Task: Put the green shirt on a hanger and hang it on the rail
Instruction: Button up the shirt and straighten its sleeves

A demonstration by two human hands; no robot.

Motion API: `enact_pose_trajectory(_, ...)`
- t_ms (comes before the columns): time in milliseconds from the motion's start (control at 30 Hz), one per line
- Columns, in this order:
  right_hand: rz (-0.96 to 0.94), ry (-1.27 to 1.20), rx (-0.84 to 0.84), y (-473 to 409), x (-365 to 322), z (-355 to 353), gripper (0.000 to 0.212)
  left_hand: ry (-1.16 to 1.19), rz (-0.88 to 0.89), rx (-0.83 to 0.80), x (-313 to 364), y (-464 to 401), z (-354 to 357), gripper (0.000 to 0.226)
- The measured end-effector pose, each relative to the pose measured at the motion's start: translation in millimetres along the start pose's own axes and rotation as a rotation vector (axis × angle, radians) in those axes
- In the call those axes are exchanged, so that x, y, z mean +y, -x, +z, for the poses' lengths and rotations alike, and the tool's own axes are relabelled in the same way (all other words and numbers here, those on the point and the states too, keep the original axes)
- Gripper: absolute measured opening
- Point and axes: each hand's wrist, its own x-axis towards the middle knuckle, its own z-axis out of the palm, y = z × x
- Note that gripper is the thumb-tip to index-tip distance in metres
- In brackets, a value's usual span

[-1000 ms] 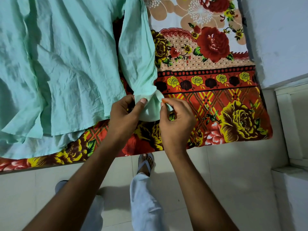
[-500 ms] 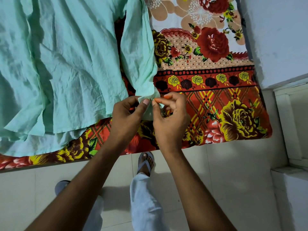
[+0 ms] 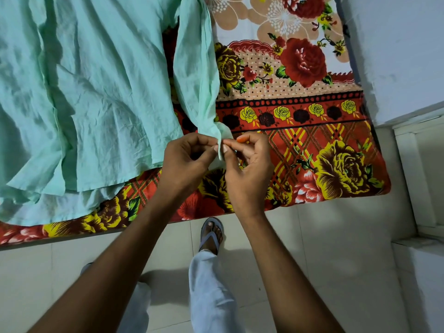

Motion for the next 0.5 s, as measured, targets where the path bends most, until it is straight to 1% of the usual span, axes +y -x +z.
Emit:
enact_pose_trajectory(67, -0.004, -0.025, -0.062, 0, -1, -1, 0.029, -0.026, -0.01, 0.012, -1, -1, 0, 0.006)
enact_pose_trajectory(167, 0.049, -0.049, -0.141, 0, -4, -4, 0.047, -0.025, -0.015, 0.032, -2, -1, -1, 0.004)
enact_pose_trajectory(200, 0.057, -0.039, -0.14, -1, -4, -5, 0.049, -0.009, -0.025, 0.031, -2, 0, -2, 0.005)
enact_pose_trajectory(300, 0.025, 0.044, -0.055, -2, 3, -8, 0.034, 0.022, -0.081, 0.009, -2, 0, -1, 0.006)
enact_pose_trajectory(400, 0.02, 0.075, 0.023, -1, 7, -9, 0.022, 0.031, -0.185, 0.0, 0, -4, 4, 0.005)
enact_pose_trajectory(500, 0.082, 0.104, 0.038, 2, 8, -8, 0.016, 0.109, -0.311, -0.032, 3, -8, 9, 0.006)
